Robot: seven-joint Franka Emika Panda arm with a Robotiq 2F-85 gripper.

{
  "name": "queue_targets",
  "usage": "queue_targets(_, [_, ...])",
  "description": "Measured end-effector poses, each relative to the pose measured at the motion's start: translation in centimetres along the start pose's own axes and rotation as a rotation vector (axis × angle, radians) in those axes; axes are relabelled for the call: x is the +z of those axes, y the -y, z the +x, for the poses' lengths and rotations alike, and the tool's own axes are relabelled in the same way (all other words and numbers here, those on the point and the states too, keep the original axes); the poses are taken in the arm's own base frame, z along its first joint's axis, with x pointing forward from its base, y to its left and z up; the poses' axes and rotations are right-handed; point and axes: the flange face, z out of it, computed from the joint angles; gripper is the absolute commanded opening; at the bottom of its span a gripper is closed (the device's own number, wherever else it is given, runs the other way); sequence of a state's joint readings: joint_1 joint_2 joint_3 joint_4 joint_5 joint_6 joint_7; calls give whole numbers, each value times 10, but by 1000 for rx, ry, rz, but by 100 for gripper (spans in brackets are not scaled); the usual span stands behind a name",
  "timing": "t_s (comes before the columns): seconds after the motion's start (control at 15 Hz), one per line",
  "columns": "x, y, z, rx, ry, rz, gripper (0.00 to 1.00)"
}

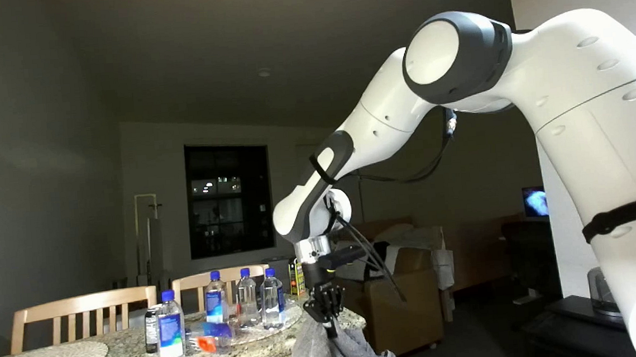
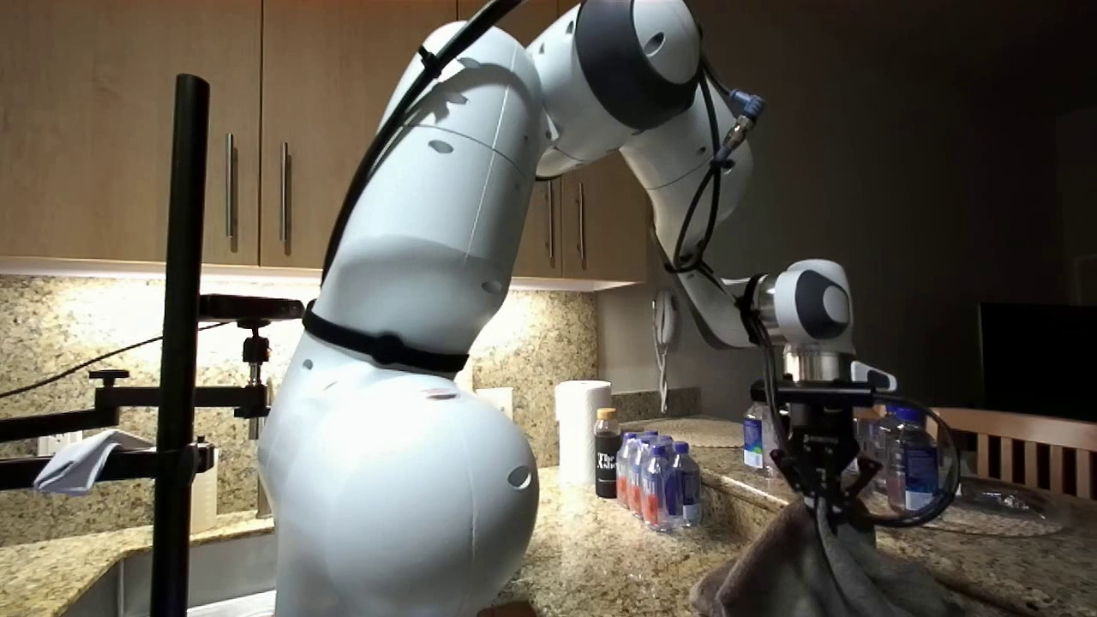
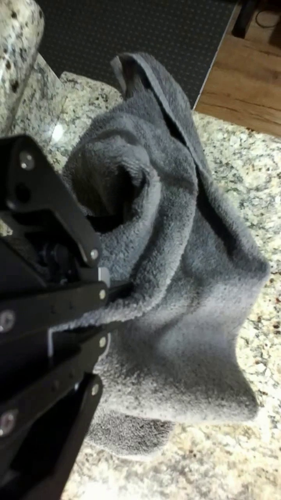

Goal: Move the towel to the left

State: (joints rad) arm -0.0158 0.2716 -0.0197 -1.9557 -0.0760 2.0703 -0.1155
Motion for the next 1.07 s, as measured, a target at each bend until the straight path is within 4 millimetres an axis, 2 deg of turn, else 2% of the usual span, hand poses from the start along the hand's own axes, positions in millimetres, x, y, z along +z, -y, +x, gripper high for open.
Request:
queue_targets(0.27, [-59,-16,-18,58,26,58,10])
queue_targets(0.47, [-99,-11,-34,71,12,99,10])
queue_targets(0.73, [-158,10,-47,78,-75,97,10])
queue_targets(1.07, [-224,56,-49,128,-194,89,9])
